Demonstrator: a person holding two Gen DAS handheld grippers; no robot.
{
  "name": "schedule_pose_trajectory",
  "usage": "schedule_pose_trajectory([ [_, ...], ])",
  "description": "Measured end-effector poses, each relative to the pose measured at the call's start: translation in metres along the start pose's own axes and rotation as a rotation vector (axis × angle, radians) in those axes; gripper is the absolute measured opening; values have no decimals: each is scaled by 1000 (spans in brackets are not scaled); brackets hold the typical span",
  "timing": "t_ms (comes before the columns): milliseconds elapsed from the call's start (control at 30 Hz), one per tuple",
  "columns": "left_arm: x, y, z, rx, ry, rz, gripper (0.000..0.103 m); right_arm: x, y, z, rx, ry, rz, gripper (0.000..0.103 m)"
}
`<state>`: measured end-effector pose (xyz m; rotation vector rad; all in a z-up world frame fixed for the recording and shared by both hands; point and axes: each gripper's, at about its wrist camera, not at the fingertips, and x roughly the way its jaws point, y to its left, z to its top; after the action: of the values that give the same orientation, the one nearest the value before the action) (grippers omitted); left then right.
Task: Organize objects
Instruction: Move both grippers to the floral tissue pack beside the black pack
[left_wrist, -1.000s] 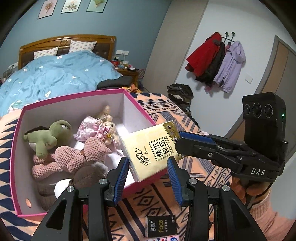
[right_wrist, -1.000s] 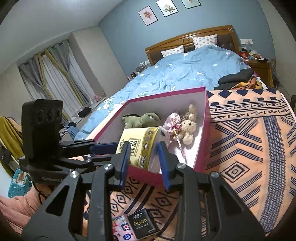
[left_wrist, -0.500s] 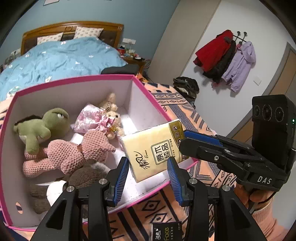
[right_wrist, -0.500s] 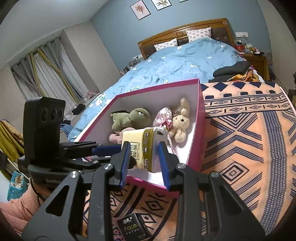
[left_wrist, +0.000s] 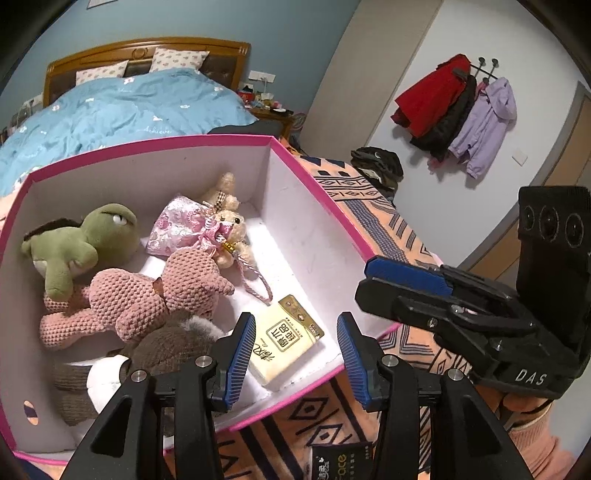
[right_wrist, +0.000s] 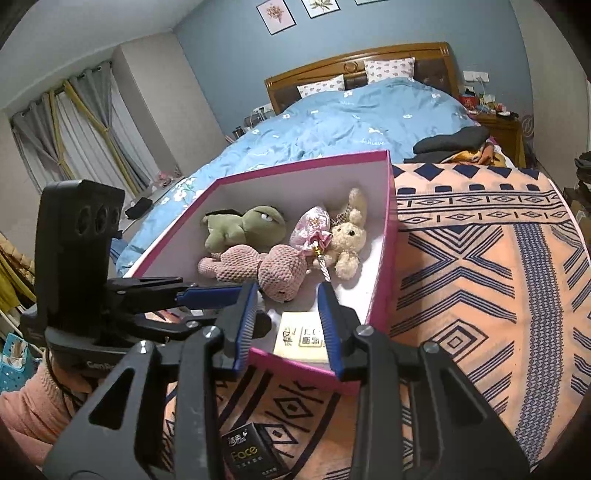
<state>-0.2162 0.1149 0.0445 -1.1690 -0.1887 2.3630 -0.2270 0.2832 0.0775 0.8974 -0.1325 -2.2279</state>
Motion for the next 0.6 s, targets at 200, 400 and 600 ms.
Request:
schedule_pose_trajectory([
  [200,-26,-8,-14,34,-69,-1,57,-18,4,-9,1,-26,39,37],
  [400,-55,-18,-33,90,-128,14,63,-40,16,-24,-17,-42,94,42],
  [600,-76,-26,-60,129,-149,12,64,-60,23,-49,-17,-41,144,45],
])
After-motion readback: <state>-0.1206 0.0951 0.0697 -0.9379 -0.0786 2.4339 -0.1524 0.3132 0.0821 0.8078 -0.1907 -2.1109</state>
